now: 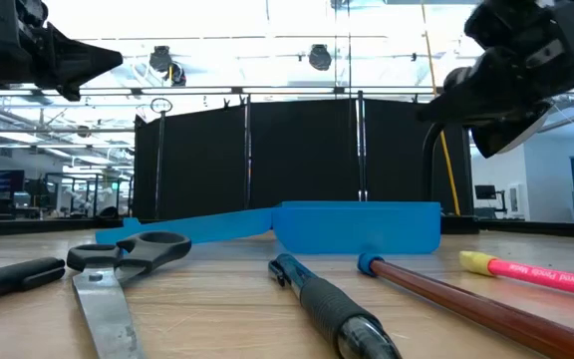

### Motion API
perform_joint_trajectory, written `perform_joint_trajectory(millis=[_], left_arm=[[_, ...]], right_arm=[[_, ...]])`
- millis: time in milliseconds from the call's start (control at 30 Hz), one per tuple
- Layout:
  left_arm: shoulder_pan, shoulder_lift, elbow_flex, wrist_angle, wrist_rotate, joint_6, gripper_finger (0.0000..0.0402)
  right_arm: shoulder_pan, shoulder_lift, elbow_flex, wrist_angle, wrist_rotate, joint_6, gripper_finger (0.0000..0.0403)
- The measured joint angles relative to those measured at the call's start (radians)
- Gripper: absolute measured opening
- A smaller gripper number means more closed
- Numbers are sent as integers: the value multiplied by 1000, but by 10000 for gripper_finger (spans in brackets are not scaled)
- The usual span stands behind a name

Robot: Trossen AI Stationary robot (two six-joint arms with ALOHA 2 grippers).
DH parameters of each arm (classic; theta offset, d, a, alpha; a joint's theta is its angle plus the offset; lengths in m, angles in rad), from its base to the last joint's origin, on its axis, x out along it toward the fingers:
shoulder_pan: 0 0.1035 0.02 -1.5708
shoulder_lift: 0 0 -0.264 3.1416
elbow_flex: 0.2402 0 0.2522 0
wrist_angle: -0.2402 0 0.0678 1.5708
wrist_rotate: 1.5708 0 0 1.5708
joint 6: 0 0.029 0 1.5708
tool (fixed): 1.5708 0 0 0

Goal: Pick & place school supplies into a supply box
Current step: Put the left black transparent pen into the blue supply box

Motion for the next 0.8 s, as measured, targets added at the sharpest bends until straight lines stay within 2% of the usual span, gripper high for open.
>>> perform_joint_trajectory(millis=[233,367,500,567,667,800], left_arm=[[0,3,0,-98,10,-180,31],[0,34,0,-202,50,-350,31],[0,97,0,-201,109,-524,31],[-2,131,0,-182,148,-585,31],[-30,200,0,-106,167,-662,31],[-137,347,17,64,150,-698,31]], right_arm=[[-6,-257,-195,131,-30,-116,0],[-3,-357,-276,131,-28,-140,0],[-6,-421,-317,147,-30,-165,0],[-6,-438,-321,136,-45,-199,0],[-6,-457,-317,141,-133,-267,0],[-6,-473,-312,139,-189,-336,0]])
